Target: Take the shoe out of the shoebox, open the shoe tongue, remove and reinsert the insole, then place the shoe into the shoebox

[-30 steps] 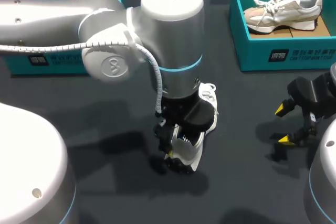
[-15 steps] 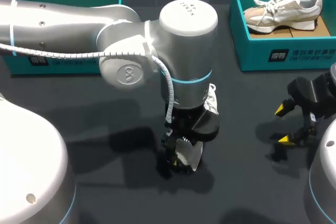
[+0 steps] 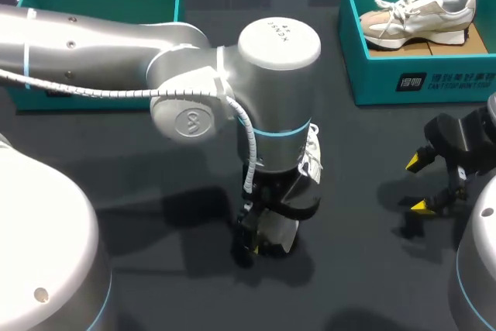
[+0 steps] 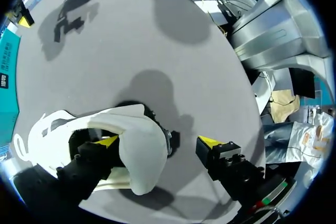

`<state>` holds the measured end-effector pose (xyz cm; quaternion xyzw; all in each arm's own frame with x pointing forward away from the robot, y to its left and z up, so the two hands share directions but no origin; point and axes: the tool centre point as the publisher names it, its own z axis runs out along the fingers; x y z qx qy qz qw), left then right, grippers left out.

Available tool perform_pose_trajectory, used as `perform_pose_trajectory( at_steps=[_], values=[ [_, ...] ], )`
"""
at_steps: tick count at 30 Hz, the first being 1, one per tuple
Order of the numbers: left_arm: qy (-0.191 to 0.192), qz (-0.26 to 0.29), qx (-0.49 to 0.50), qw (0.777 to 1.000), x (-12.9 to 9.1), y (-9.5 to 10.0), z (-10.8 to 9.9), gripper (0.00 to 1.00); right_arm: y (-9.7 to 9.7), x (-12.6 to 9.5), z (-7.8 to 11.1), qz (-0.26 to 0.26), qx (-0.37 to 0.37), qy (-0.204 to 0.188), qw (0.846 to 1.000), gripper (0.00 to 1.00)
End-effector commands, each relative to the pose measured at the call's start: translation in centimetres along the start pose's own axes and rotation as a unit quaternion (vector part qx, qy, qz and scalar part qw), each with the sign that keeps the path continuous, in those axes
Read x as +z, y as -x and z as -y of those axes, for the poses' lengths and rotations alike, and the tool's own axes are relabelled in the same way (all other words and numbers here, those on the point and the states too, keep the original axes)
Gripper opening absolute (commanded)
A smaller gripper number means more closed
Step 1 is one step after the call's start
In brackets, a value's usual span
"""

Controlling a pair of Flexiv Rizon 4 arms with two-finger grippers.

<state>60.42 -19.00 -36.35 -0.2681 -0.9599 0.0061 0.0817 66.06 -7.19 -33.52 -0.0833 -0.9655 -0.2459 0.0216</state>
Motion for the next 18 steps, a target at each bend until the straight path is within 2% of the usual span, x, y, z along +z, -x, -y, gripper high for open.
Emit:
perform_pose_trajectory(
  at_steps=[1,12,16,18],
  values=[
    [0.002,-0.001,-0.001,1.0,0.7,0.0,0.2,0.89,-0.2,-0.1,0.0,0.001,0.0,-0.001,1.0,1.0],
    [0.003,0.002,-0.006,1.0,1.7,-0.1,0.1,0.85,-0.2,-0.1,0.0,0.001,0.0,-0.001,1.0,1.0],
    [0.005,0.003,-0.009,1.0,1.9,-0.2,0.1,0.67,-0.2,-0.1,0.0,0.001,0.0,-0.001,1.0,1.0],
    [0.006,0.002,-0.01,1.0,2.0,-0.2,0.1,0.54,-0.2,-0.1,0.0,0.001,0.0,-0.001,1.0,1.0]
  ],
)
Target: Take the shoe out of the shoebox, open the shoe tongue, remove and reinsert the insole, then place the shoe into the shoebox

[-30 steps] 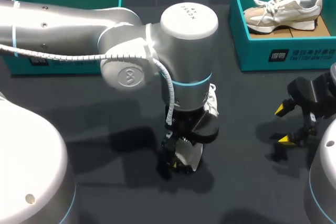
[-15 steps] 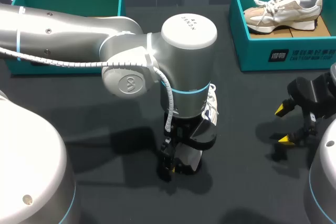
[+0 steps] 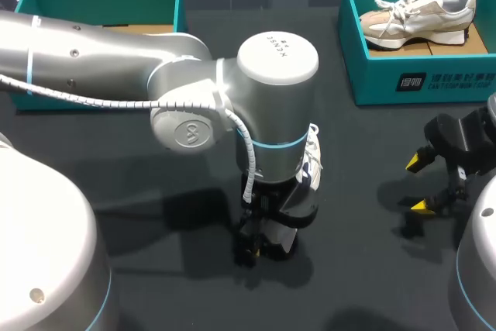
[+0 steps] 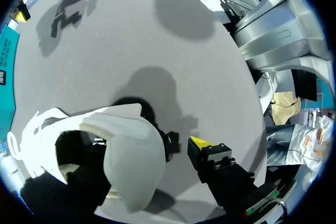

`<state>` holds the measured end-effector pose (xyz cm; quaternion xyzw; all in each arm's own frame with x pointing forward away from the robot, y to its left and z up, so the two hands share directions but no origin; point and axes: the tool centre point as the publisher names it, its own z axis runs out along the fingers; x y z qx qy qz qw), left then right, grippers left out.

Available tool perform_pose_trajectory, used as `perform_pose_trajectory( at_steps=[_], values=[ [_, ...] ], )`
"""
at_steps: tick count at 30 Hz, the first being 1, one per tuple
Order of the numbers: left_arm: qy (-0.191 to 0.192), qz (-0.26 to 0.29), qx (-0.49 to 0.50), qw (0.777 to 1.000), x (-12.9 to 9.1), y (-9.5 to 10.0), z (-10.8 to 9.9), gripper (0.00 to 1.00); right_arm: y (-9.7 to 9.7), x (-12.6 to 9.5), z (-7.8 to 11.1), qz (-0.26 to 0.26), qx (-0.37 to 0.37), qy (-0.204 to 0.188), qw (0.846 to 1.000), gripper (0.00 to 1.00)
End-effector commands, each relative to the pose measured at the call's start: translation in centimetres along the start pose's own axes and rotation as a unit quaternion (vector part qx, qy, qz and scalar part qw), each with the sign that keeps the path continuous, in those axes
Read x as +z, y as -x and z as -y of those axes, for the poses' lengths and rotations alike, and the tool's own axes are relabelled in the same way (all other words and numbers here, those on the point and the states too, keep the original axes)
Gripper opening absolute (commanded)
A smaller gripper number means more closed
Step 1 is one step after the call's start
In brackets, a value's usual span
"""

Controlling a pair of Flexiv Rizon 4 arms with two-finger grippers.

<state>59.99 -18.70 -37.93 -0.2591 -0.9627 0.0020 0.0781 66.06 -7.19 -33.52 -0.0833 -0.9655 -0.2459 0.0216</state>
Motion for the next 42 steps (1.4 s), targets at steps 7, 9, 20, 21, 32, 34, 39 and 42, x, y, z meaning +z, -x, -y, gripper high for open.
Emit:
perform_pose_trajectory(
  at_steps=[7,9,20,21,32,34,39,42],
  values=[
    [0.005,-0.006,-0.002,1.0,0.6,0.0,0.1,0.45,-0.2,-0.1,0.0,0.001,0.0,-0.001,1.0,1.0],
    [0.005,-0.007,-0.003,1.0,0.6,-0.1,0.0,0.38,-0.2,-0.1,0.0,0.001,0.0,-0.001,1.0,1.0],
    [-0.003,-0.015,-0.004,1.0,0.5,-0.7,-0.3,0.0,-0.2,-0.1,0.0,0.001,0.0,-0.001,1.0,1.0],
    [-0.004,-0.016,-0.003,1.0,0.4,-0.8,-0.3,0.0,-0.2,-0.1,0.0,0.001,0.0,-0.001,1.0,1.0],
    [-0.019,-0.01,-0.024,0.999,-1.9,-1.2,-1.8,0.0,-0.2,-0.1,0.0,0.001,0.0,-0.001,1.0,1.0],
    [-0.019,-0.008,-0.027,0.999,-2.8,-1.4,-2.2,0.0,-0.2,-0.1,0.0,0.001,0.0,-0.001,1.0,1.0],
    [-0.01,0.002,-0.043,0.999,-4.8,-1.6,-3.3,0.0,-0.2,-0.1,0.0,0.001,0.0,-0.001,1.0,1.0],
    [-0.008,0.001,-0.051,0.999,-5.7,-1.6,-3.8,0.0,-0.2,-0.1,0.0,0.001,0.0,-0.001,1.0,1.0]
  ],
)
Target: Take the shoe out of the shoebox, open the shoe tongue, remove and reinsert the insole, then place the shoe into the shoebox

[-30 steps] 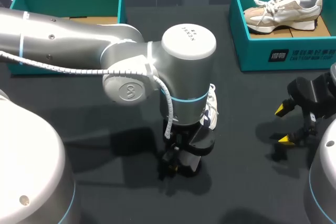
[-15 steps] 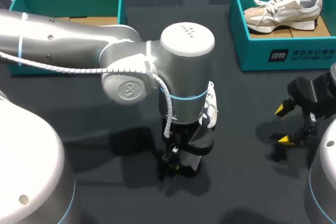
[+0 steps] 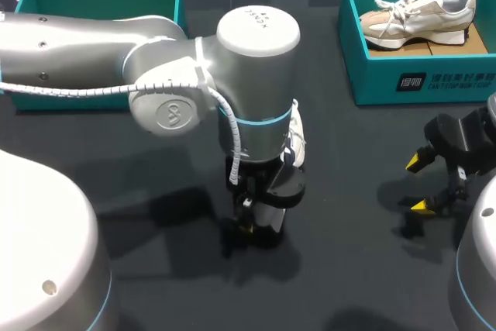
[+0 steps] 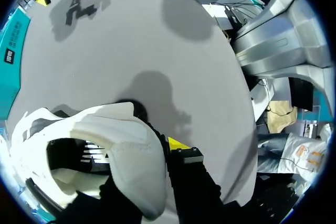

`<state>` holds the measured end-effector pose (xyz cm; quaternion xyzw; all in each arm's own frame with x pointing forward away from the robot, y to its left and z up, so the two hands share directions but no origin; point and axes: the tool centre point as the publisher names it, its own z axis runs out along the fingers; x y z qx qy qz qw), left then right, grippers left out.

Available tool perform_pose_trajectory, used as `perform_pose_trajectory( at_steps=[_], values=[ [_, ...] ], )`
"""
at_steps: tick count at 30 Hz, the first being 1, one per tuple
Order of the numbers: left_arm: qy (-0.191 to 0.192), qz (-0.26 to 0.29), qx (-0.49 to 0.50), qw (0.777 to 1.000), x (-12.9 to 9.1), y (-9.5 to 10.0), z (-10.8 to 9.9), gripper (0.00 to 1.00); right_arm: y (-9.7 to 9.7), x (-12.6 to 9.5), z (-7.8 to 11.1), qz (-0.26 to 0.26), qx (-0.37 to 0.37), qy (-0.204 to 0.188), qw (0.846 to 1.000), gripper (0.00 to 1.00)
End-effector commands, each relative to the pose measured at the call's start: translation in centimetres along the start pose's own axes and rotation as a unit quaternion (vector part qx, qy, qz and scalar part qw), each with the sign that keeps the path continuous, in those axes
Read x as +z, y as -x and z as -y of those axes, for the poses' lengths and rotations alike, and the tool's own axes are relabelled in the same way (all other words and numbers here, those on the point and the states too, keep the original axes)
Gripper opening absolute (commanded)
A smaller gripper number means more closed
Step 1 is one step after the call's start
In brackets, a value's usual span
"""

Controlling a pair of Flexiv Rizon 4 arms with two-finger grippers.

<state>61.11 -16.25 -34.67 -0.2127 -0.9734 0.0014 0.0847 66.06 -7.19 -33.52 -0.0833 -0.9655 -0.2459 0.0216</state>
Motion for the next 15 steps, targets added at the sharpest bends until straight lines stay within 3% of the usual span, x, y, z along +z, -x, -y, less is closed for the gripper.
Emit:
perform_pose_trajectory(
  at_steps=[1,10,15],
  values=[
    [-0.004,0.006,-0.005,1.0,-2.8,-0.7,-1.5,0.0,-0.2,-0.1,0.0,0.001,0.0,-0.001,1.0,1.0],
    [-0.015,-0.002,-0.029,0.999,-6.8,1.2,-3.8,0.0,-0.2,-0.1,0.0,0.001,0.0,-0.001,1.0,1.0],
    [-0.025,-0.014,-0.056,0.998,-10.7,3.2,-6.1,0.0,-0.2,-0.1,0.0,0.001,0.0,-0.001,1.0,1.0]
  ],
)
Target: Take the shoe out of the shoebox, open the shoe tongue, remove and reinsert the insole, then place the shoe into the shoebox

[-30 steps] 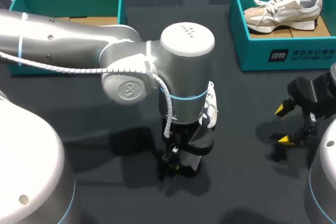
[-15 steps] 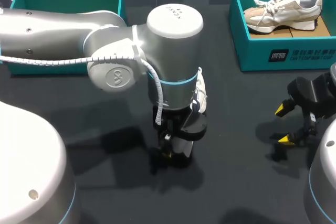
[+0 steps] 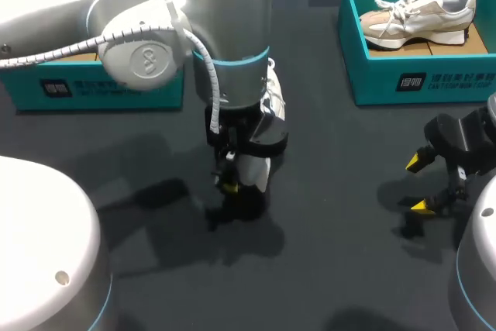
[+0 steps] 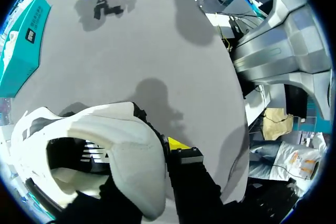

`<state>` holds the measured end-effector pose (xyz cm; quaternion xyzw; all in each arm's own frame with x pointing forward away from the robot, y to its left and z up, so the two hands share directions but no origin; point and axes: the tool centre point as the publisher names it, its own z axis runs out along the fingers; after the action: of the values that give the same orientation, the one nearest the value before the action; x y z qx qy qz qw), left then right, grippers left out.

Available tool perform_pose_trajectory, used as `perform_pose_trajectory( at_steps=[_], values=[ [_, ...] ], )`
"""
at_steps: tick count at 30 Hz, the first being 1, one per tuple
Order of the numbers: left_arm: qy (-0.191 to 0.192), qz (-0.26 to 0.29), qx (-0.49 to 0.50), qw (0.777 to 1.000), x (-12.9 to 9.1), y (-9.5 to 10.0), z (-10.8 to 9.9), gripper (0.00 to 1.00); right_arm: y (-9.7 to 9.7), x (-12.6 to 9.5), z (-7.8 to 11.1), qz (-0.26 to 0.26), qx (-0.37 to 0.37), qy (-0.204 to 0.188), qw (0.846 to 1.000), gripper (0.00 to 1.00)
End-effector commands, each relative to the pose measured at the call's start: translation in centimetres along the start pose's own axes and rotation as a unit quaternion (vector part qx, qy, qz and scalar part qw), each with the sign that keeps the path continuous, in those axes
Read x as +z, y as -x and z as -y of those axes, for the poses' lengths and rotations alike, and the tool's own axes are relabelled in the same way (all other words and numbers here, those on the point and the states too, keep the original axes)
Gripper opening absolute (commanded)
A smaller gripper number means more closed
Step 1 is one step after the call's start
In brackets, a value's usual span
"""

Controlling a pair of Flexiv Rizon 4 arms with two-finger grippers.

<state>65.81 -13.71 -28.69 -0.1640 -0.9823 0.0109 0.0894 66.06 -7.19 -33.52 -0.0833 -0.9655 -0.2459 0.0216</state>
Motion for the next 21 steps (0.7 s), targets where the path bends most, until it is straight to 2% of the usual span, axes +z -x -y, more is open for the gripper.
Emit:
perform_pose_trajectory(
  at_steps=[1,4,21],
  values=[
    [-0.016,-0.013,-0.014,1.0,-4.8,1.6,-2.2,0.0,-0.2,-0.1,0.0,0.001,0.0,-0.001,1.0,1.0],
    [-0.029,-0.012,-0.031,0.999,-7.8,3.2,-3.6,0.0,-0.2,-0.1,0.0,0.001,0.0,-0.001,1.0,1.0],
    [-0.029,-0.012,-0.031,0.999,-7.8,3.2,-3.6,0.0,-0.2,-0.1,0.0,0.001,0.0,-0.001,1.0,1.0]
  ],
)
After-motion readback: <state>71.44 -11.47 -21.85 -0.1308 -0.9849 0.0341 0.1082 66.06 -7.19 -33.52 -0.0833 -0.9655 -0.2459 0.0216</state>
